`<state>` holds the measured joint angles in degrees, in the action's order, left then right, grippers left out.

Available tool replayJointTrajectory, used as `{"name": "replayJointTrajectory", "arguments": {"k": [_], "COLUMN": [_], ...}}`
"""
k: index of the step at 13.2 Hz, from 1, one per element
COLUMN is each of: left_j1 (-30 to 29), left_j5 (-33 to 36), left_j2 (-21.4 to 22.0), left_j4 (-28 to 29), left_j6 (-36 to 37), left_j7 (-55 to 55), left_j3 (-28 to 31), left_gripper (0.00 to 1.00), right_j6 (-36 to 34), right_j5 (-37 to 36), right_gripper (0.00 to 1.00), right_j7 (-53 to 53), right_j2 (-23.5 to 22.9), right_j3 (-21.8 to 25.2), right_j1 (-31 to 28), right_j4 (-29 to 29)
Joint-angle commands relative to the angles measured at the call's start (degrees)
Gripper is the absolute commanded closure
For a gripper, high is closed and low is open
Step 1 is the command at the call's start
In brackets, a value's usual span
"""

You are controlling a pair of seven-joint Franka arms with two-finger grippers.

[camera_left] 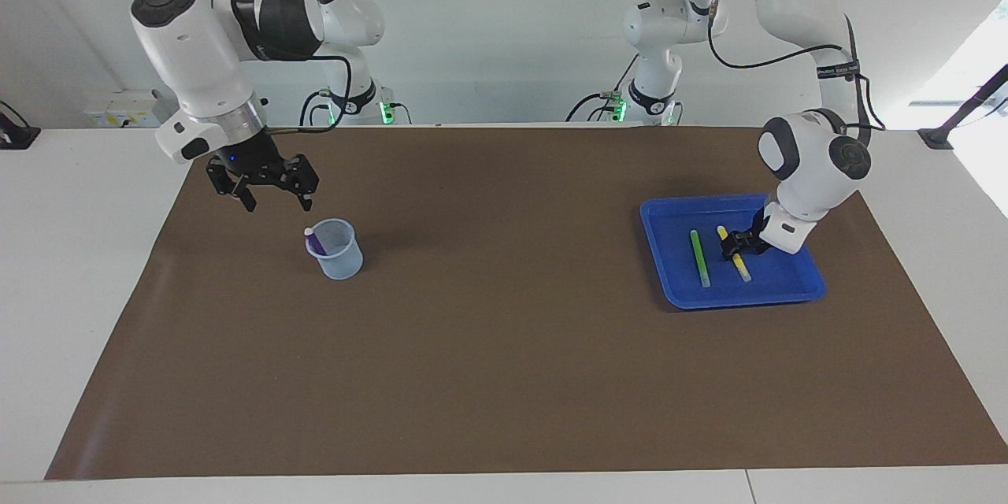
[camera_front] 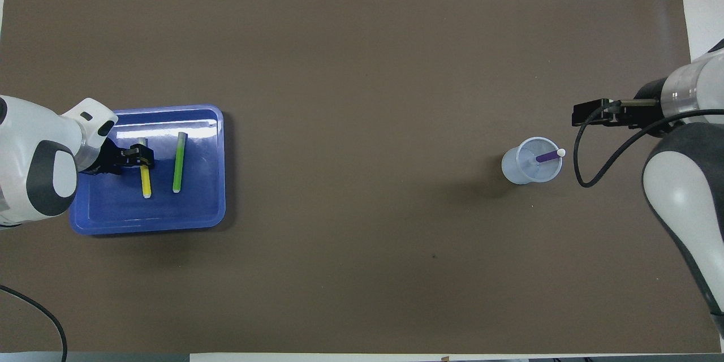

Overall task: Transfer and insert pens with both arms
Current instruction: 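Release the purple pen into the white cup with the right gripper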

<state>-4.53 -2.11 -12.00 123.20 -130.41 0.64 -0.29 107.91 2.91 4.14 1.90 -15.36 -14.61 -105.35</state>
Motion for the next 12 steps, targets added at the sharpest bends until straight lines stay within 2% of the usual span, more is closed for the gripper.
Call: {"name": "replayJointTrajectory", "arguments": {"k": [1,7,10,12], "left_j1": [0.48,0.84,0.84,1.36], "left_j5": [1.23,1.32,1.75,1.75], "left_j2": [-0.40,-0.40,-0.48,-0.40], "left_j4": [-0.68,-0.77,-0.77,-0.77], "left_j6": [-0.55,-0.81,-0.73,-0.73], "left_j7": [-0.55,-0.55,-0.55,-0.55], "left_j3": [0.21,0.21,0.21,0.21], "left_gripper": [0.26,0.37,0.60,0.87], "right_j6": [-5.25,-7.54,-7.54,-7.98], "right_j5": [-1.58,-2.99,-3.26,-3.26], "right_gripper": [0.00,0.00,0.00,0.00], "right_j7": [3.41,5.43,6.85,6.85], "right_j2": [-2.96,-2.61,-2.87,-2.87], "right_j3": [-0.81,-1.43,-1.26,0.06], "right_j1": [0.11,4.67,6.79,9.59], "right_j4": [6.73,7.79,8.32,8.67]}}
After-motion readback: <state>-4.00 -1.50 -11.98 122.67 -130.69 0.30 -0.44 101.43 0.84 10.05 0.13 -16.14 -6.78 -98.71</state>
